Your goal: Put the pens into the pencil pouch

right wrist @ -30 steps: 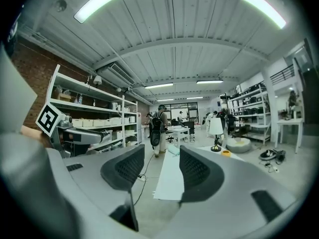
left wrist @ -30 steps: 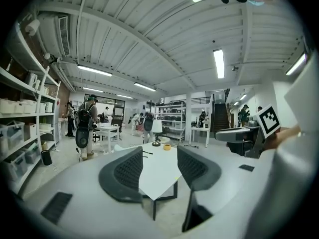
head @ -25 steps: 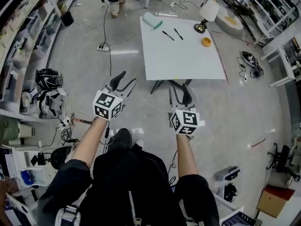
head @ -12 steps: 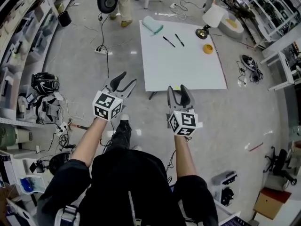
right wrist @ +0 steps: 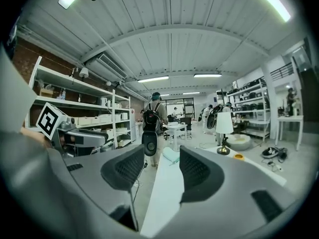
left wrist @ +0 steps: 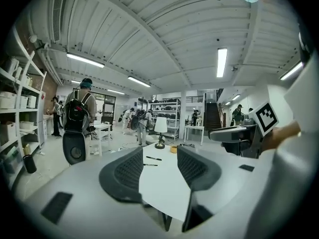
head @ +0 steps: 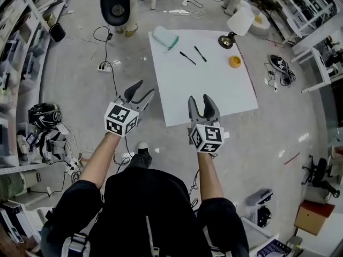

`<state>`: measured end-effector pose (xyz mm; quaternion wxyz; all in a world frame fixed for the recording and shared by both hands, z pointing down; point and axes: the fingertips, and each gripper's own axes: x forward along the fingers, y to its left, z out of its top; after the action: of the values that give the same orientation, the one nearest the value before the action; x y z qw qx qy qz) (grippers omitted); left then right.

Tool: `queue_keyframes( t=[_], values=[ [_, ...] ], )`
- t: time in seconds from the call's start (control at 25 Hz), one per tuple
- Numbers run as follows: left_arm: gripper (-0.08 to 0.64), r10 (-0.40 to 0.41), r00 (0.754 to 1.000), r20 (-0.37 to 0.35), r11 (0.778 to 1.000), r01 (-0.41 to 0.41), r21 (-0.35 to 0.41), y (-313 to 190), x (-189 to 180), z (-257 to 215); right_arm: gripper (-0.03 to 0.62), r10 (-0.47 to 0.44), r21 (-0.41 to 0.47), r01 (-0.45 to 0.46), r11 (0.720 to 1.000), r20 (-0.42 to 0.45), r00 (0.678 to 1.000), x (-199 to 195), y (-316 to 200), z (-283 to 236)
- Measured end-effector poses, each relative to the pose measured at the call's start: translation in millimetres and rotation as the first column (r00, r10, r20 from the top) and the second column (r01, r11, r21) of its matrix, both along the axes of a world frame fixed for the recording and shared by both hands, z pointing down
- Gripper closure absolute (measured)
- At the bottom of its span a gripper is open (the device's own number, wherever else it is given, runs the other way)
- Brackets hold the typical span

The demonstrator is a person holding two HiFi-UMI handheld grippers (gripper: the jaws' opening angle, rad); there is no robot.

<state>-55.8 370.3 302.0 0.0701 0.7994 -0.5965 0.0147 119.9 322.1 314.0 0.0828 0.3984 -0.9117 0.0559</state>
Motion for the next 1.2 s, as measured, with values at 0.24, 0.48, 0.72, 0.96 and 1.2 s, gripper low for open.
queue_keyframes(
  t=[0.24,0.48,0.72,0.96,1.2],
  values=[
    [0.342,0.062,0.998,-0.003,0.998,-0.062,-0.01,-44,-25,4,0.374,0.055,-0.021,-0.055,0.998,0.0,0.998,-26,-36,7],
    [0.342,0.102,0.995,-0.006,0.994,-0.102,-0.027,-74,-42,14,0.376,0.087,-0.037,-0.088,0.995,-0.011,0.996,-39,-62,16],
    [0.342,0.124,0.992,-0.011,0.992,-0.124,-0.033,-103,-51,19,0.374,0.11,-0.046,-0.111,0.993,-0.011,0.994,-49,-87,21],
    [0.342,0.14,0.99,-0.014,0.989,-0.141,-0.044,-142,-50,23,0.374,0.12,-0.044,-0.12,0.992,0.0,0.993,-54,-126,23],
    [0.342,0.168,0.986,-0.011,0.984,-0.168,-0.062,-182,-58,28,0.376,0.14,-0.054,-0.14,0.989,-0.003,0.99,-64,-163,30]
  ],
)
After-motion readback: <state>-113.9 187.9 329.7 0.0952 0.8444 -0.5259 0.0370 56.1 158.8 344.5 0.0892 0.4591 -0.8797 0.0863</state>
